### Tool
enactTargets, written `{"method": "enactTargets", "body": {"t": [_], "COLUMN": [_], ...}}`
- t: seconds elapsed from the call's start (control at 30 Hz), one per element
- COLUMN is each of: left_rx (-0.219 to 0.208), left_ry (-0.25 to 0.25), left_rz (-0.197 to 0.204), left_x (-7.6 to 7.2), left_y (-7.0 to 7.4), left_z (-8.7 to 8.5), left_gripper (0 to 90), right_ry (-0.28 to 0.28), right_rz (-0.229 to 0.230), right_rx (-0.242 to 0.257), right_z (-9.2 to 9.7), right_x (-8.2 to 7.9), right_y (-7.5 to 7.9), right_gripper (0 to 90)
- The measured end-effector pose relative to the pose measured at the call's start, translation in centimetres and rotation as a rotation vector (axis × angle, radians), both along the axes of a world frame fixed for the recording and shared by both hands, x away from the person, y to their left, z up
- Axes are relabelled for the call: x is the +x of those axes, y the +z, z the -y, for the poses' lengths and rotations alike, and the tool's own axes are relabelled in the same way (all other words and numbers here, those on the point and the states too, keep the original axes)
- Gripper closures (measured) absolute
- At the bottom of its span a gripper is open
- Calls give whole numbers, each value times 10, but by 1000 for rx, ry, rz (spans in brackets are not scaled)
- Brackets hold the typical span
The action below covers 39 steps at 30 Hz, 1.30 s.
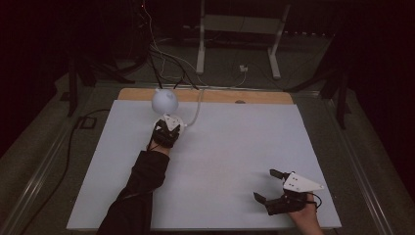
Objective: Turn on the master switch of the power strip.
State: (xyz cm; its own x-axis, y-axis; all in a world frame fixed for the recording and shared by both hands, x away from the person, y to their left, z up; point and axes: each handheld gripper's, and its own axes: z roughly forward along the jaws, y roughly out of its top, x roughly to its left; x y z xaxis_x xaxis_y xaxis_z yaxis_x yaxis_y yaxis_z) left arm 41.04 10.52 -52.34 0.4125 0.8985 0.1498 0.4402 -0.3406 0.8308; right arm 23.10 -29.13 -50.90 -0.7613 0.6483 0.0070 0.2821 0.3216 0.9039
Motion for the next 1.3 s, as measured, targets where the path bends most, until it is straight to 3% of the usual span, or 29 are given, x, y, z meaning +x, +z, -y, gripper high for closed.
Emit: {"method": "enactTargets", "body": {"t": [0.07,0.1,0.33,0.7,0.83,1.07,1.13,1.23,1.27,1.3], "left_rx": [17,45,34,101,126,127,152,136,183,183], "left_ry": [-5,-4,0,-6,-10,-10,-4,8,4,4], "left_rz": [4,16,18,31,13,3,8,-12,0,0], "left_x": [0,0,2,3,4,5,4,5,4,4], "left_y": [0,0,-1,-1,1,0,0,1,0,0], "left_z": [2,3,1,6,7,8,10,12,16,16], "left_gripper": [900,900,900,900,900,900,900,900,900,900], "right_ry": [0,0,1,3,4,3,5,6,5,5], "right_rz": [-1,-2,-2,-3,-6,-9,-7,-7,-6,-6], "right_rx": [0,0,-1,-2,-2,-1,-3,-3,-4,-4], "right_z": [0,0,0,0,0,0,-1,-1,-1,-1], "right_x": [0,0,0,0,0,0,0,0,-1,-1], "right_y": [0,0,-1,-1,-1,-1,-1,-1,0,0], "right_gripper": [0,0,1,0,0,0,0,0,0,0]}}
